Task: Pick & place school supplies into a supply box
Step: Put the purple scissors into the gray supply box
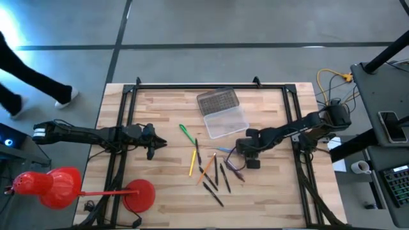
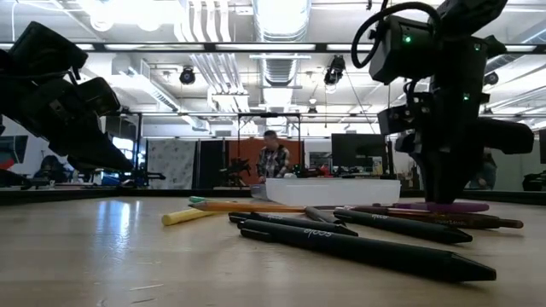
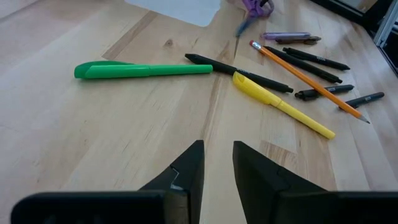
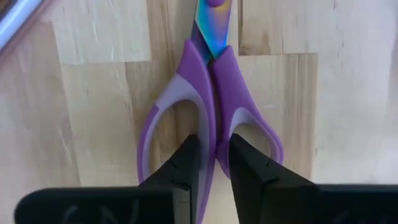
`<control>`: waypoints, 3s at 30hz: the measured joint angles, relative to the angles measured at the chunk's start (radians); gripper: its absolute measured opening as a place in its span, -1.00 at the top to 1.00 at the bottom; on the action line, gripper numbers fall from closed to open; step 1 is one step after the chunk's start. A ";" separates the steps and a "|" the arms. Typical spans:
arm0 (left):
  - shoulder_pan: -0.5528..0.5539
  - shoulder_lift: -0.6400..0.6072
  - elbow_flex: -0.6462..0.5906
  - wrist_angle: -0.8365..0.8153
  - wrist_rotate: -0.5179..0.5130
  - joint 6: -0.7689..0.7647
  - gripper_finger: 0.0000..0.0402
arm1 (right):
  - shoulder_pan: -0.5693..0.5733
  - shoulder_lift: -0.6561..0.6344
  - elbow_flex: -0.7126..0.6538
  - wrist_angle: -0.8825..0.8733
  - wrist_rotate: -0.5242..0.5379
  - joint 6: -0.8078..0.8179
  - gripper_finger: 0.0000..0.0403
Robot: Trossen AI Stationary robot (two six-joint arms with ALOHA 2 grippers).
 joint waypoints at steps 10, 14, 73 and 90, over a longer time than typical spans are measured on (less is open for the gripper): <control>0.000 0.000 0.000 0.000 0.000 0.000 0.66 | 0.029 -0.125 0.130 -0.131 0.086 0.054 0.75; 0.000 0.000 0.000 0.000 0.000 0.000 0.66 | -0.003 -0.173 0.211 -0.165 0.080 0.052 0.76; 0.000 0.000 0.000 0.000 0.000 0.000 0.66 | -0.438 0.171 0.481 -0.261 0.005 -0.405 0.75; 0.000 0.000 0.000 0.000 0.000 0.000 0.66 | -0.412 0.144 0.373 -0.154 0.022 -0.310 0.62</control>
